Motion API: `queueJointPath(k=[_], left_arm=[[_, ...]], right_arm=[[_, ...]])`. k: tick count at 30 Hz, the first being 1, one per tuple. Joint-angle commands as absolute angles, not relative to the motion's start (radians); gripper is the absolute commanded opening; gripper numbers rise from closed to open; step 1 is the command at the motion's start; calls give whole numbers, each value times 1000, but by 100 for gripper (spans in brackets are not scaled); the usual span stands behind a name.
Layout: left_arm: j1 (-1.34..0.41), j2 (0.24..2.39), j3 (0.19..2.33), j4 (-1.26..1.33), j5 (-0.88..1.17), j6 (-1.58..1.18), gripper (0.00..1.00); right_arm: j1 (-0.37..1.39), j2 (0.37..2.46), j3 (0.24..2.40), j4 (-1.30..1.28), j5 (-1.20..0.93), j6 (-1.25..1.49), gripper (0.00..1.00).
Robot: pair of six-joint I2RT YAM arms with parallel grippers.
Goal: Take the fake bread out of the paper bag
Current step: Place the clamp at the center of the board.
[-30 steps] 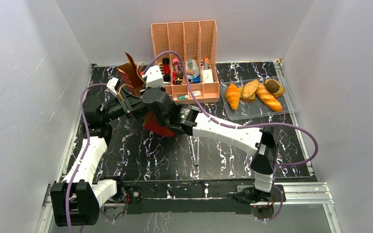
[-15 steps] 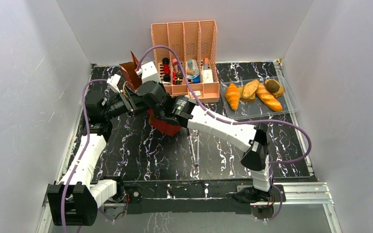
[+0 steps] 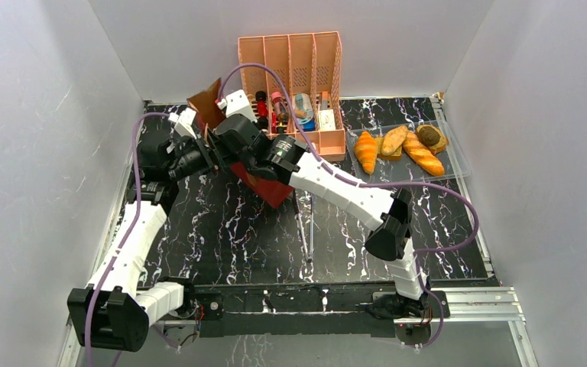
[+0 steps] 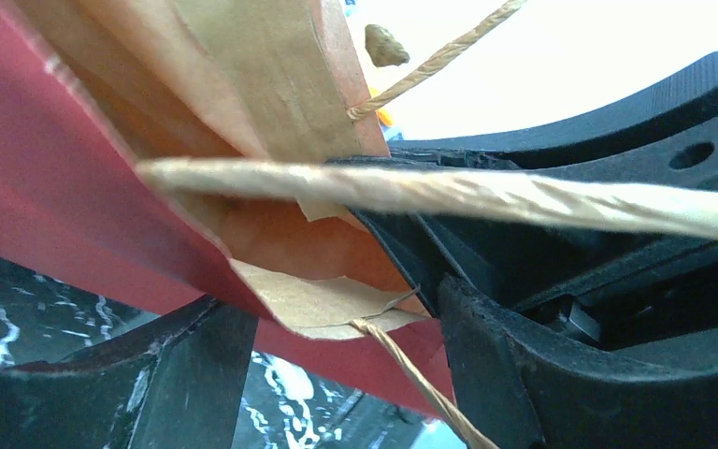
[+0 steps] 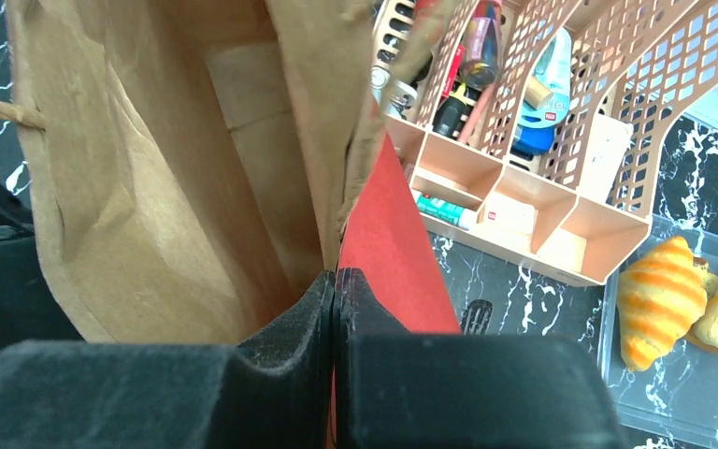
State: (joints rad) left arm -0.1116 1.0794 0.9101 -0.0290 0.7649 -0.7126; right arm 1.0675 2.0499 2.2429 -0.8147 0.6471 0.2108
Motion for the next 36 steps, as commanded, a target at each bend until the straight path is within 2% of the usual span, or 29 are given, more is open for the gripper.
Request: queueJointPath(k=[1, 10, 19, 23, 36], left_arm=[[-274, 1130, 905, -393, 980, -438, 68], [-278, 1219, 939, -480, 864, -395, 68], [-276, 1240, 905, -432, 819, -444, 70], [-275, 1216, 862, -324, 829, -524, 71], [-275, 1133, 802, -205, 1005, -565, 69]], right_arm=[[1077, 2065, 2356, -357, 534, 269, 0], [1078, 1991, 2289, -326, 533, 260, 0], [1094, 1753, 1975, -131, 539, 264, 0], [1103, 1650, 1883, -76, 553, 256, 0], [1102, 1684, 1933, -96, 615, 209, 0]])
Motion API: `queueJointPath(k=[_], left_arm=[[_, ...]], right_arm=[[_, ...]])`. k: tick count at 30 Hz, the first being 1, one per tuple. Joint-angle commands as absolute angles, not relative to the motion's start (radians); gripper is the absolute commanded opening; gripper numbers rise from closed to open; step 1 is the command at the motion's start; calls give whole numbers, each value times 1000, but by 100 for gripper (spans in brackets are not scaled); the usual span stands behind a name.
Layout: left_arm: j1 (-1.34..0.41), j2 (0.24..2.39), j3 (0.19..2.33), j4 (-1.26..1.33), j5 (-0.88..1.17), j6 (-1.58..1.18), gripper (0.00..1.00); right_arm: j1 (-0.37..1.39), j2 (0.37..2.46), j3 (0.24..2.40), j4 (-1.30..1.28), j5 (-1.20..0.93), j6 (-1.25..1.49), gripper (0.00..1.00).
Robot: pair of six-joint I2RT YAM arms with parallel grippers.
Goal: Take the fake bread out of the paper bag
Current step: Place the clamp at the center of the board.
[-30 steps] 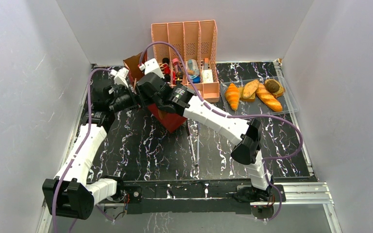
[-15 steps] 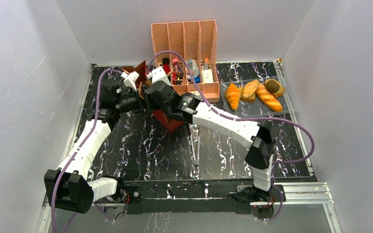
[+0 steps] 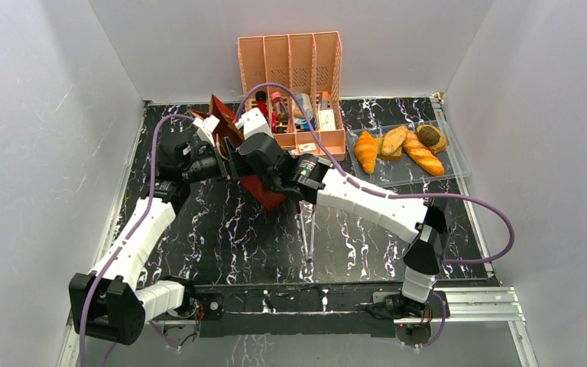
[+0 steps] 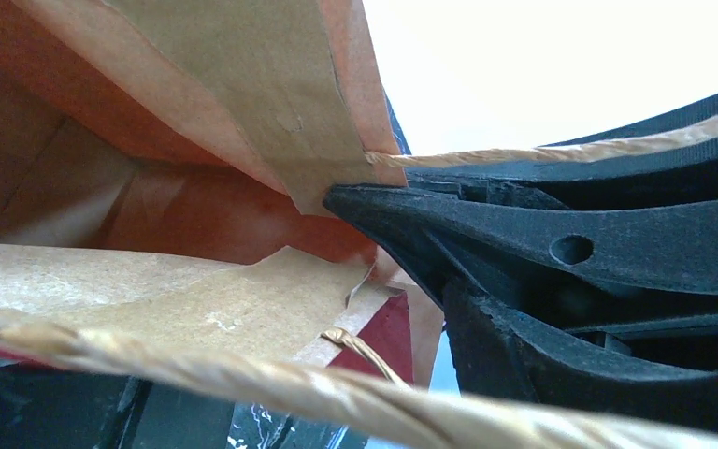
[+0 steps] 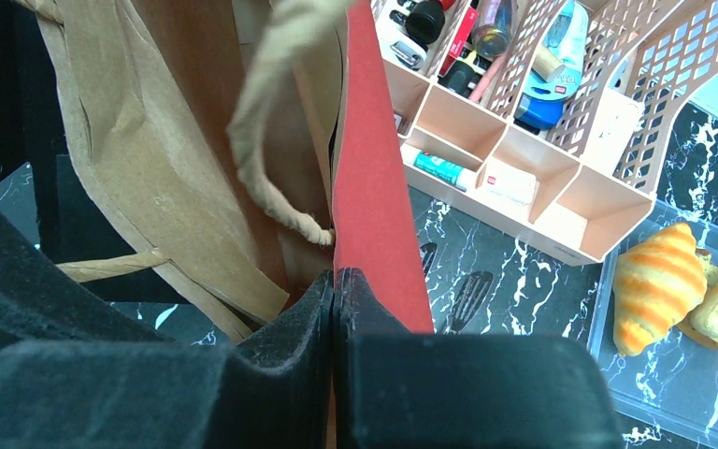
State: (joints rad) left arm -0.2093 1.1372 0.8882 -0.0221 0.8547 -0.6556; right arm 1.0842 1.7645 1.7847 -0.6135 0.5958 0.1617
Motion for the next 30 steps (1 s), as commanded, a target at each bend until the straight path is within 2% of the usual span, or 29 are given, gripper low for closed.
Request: queueJointPath(k=[1, 17, 30], left_arm=[[-276, 1121, 800, -198, 1021, -563, 69], [-277, 1013, 841, -158, 1113, -573, 72], [-277, 897, 978, -97, 1021, -633, 74]], right_arm=[[1099, 1693, 1941, -103, 620, 213, 0], [1068, 1847, 2135, -237, 679, 261, 0], [1035, 1860, 2127, -329, 687, 353, 0]])
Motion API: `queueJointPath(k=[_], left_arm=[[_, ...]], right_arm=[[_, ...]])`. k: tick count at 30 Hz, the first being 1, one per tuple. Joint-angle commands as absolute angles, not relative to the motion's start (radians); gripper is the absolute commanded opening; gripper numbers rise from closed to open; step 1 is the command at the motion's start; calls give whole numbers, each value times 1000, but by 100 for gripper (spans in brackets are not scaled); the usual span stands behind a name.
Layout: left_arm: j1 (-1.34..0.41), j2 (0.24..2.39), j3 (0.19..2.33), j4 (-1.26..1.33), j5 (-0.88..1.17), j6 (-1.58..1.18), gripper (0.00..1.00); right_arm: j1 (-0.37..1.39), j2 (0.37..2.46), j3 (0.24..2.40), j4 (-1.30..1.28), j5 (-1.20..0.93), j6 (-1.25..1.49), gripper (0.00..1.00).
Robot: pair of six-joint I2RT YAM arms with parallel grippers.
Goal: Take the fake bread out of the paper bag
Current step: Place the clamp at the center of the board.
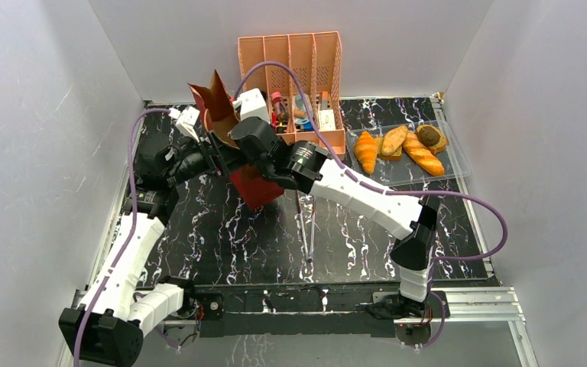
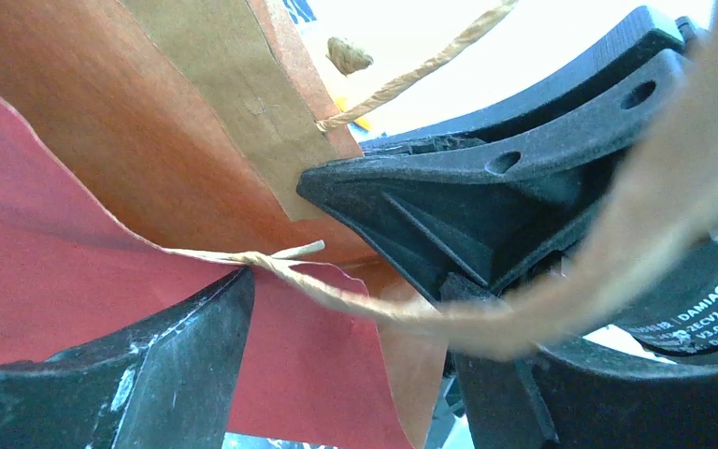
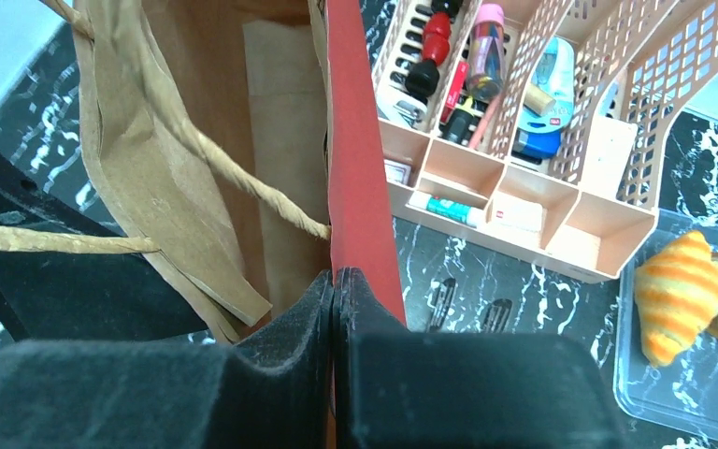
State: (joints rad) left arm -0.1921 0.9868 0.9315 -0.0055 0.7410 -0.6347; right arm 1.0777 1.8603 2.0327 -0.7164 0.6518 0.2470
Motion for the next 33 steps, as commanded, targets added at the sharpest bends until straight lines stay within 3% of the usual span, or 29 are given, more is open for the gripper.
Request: queueJointPath(k=[1, 8, 17, 33], left_arm=[[-276, 880, 986, -89, 1006, -638, 74], [-277, 849, 1036, -84, 987, -682, 76], [-276, 793, 1068, -291, 870, -589, 76], [-276, 583, 1198, -418, 164, -536, 76]], right_arm=[[1033, 1862, 2129, -339, 688, 362, 0], [1031, 1871, 2119, -379, 694, 415, 0], [1026, 1844, 2101, -411, 721, 481, 0], [1027, 1693, 1895, -410, 629, 672, 0]])
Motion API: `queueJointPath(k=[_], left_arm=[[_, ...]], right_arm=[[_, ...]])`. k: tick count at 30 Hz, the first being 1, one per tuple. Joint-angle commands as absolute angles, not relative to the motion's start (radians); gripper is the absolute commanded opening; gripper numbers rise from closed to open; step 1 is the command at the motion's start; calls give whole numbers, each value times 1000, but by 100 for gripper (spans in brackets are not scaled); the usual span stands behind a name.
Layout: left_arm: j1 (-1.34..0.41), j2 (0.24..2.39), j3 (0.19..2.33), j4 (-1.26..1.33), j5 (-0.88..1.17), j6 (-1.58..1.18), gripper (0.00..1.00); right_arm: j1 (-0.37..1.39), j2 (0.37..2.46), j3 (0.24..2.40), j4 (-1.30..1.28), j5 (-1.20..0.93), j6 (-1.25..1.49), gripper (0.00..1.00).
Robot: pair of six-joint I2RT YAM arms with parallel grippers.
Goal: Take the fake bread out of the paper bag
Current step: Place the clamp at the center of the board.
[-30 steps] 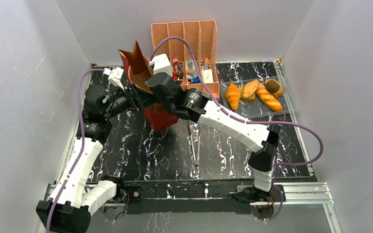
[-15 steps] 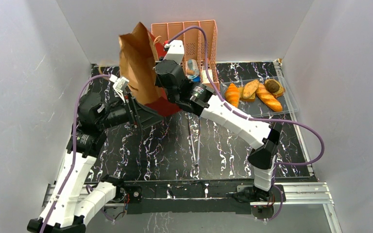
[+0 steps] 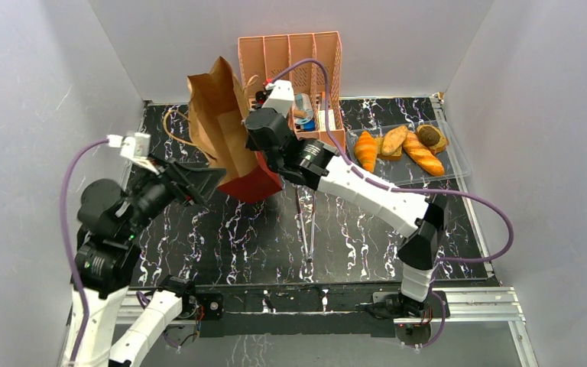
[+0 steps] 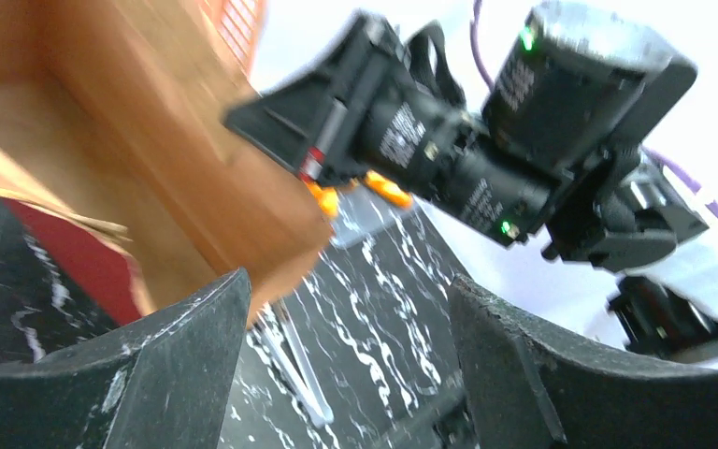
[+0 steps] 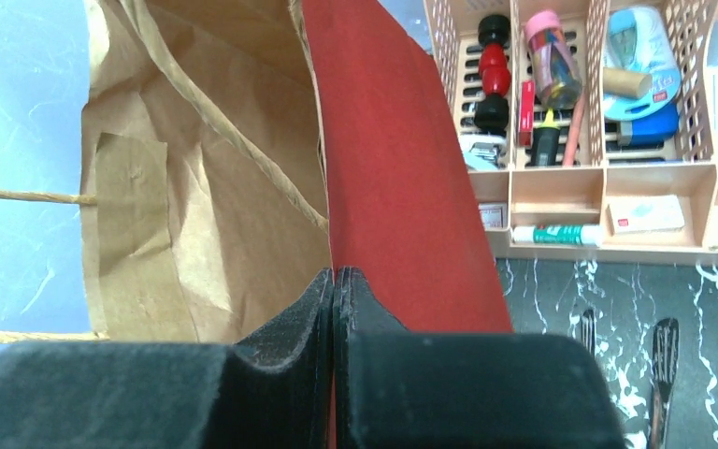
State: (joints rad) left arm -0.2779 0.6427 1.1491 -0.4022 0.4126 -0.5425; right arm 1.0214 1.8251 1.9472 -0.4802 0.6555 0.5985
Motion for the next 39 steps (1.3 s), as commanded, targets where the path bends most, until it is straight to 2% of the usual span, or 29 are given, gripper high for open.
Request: queueJointPath(k=[1, 9, 14, 21, 27, 39], left_arm=[[-277, 565, 1200, -422, 114, -542, 76], [-276, 430, 1159, -468, -321, -598, 74], [-276, 449, 1154, -541, -487, -614, 74], [-277, 542, 1143, -586, -560, -615, 74], [-276, 536, 1074, -567, -558, -632, 75], [-276, 551, 1069, -576, -598, -644, 75]], right_arm=[[1028, 1675, 1874, -404, 621, 685, 0], [1042, 1587, 1741, -365, 562, 798, 0], [1058, 1548, 1658, -330, 565, 872, 0], [1064, 1464, 1477, -313, 571, 957, 0], [1067, 1362, 1327, -320, 597, 1003, 0], [1096, 1284, 1230, -344, 580, 1073, 0]])
